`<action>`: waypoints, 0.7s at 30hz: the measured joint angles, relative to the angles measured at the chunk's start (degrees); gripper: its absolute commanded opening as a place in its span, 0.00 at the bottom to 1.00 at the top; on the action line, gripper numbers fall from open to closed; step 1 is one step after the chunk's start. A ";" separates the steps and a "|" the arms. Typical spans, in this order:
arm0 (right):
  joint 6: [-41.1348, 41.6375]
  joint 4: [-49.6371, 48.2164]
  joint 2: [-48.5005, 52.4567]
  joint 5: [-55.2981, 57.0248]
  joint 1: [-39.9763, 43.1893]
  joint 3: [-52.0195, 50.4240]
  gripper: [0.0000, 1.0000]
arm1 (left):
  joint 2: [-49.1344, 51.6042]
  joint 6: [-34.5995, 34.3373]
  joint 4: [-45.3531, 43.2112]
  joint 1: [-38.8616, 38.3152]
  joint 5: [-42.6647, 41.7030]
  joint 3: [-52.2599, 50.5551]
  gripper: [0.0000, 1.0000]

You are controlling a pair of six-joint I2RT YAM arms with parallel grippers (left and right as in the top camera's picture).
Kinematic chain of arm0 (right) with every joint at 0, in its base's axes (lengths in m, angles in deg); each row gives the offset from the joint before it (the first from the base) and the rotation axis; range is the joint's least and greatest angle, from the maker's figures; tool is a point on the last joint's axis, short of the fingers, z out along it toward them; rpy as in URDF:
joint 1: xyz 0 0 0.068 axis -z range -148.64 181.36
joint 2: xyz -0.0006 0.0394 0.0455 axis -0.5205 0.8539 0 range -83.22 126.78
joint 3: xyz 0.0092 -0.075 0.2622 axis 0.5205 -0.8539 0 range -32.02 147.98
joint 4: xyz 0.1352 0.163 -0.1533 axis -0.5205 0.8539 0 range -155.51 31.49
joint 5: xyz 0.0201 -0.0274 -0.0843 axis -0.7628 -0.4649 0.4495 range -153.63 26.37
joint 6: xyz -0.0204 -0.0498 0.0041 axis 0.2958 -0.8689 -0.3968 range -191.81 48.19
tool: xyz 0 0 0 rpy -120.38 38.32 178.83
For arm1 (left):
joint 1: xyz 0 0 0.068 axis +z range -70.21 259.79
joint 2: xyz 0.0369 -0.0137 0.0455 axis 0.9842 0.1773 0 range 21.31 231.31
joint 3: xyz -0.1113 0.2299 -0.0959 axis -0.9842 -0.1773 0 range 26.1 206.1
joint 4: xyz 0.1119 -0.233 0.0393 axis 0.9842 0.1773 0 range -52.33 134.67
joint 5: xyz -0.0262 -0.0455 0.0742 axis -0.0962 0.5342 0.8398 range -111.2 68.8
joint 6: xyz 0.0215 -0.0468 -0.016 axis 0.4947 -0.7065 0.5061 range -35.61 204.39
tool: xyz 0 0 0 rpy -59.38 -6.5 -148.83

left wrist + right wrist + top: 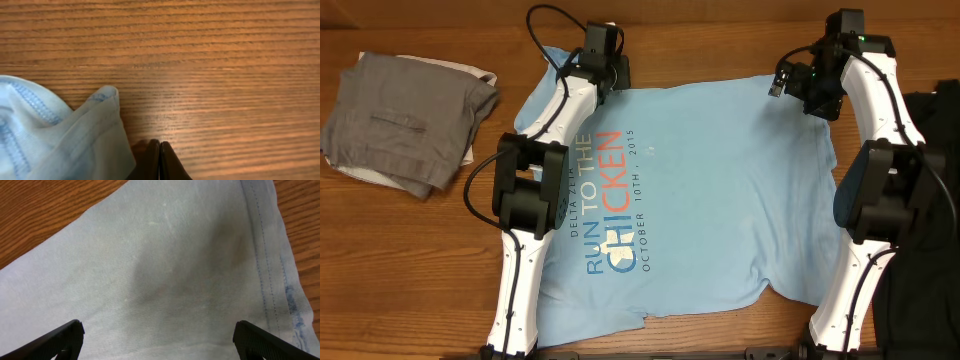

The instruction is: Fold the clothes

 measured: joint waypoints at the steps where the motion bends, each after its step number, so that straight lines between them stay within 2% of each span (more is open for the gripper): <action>1: 0.00 0.02 0.00 0.00 0.00 0.00 1.00 | -0.02 0.17 0.96 0.00 0.00 0.70 0.04; 5: 0.00 0.02 0.00 0.02 0.00 0.00 1.00 | -0.17 0.26 5.51 0.00 0.09 4.50 0.04; 11: 0.00 0.02 0.00 0.02 0.00 0.00 1.00 | -1.01 -2.34 9.75 0.24 5.25 5.44 0.04; 21: 0.00 0.02 0.00 0.02 0.00 0.00 1.00 | -1.01 -7.61 12.57 4.76 1.27 5.44 0.04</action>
